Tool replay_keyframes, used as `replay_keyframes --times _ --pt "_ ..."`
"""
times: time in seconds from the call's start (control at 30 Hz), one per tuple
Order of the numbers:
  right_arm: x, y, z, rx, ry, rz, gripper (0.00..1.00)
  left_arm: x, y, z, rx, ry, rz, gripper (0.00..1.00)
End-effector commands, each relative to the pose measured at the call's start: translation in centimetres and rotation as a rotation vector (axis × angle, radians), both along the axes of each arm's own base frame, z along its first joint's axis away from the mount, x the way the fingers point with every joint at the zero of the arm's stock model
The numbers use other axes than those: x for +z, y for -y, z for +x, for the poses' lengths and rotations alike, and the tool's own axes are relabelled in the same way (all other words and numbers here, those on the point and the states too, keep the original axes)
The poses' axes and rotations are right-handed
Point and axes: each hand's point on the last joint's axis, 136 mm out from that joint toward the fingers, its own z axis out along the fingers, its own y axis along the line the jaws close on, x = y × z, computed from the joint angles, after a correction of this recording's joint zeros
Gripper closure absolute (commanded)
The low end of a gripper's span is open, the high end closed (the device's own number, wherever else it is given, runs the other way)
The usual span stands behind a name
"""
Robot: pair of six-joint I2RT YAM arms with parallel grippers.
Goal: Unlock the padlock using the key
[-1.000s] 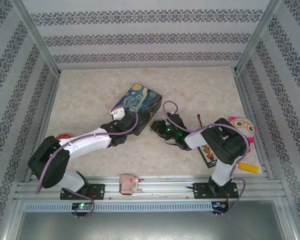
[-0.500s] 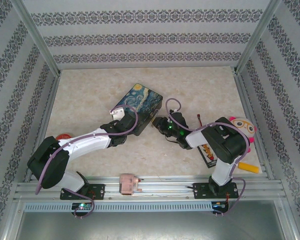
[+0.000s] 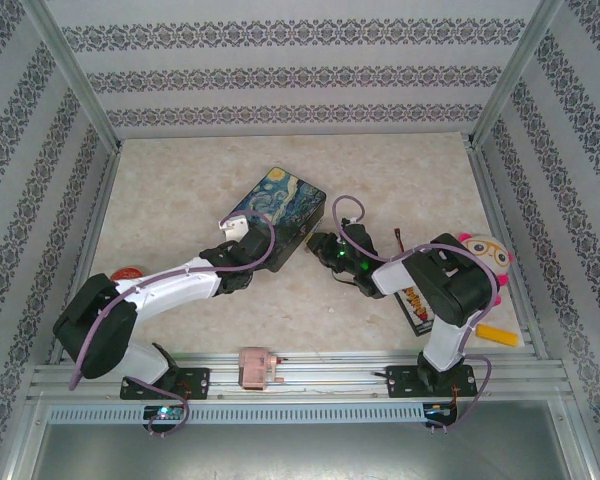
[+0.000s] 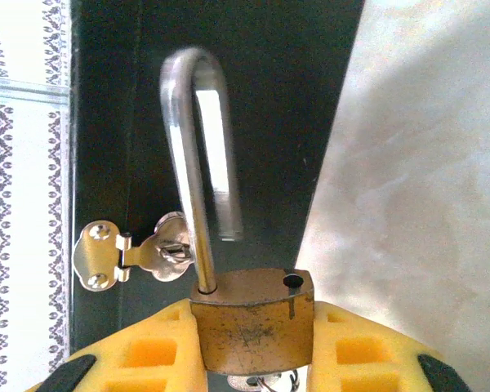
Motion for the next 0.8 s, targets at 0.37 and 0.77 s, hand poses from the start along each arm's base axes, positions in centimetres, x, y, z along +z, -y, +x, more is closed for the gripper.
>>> replay_keyframes --times 0.37,0.77 --pt "1.1 0.9 0.3 -0.028 0.048 -0.003 1.0 -2.5 -3.6 -2.4 0.051 -0.097 0.065 0.13" --pt "2.9 3.8 -3.0 -0.001 0.089 -0.171 1.0 -1.3 -7.0 -2.5 0.127 -0.048 0.044 0.24"
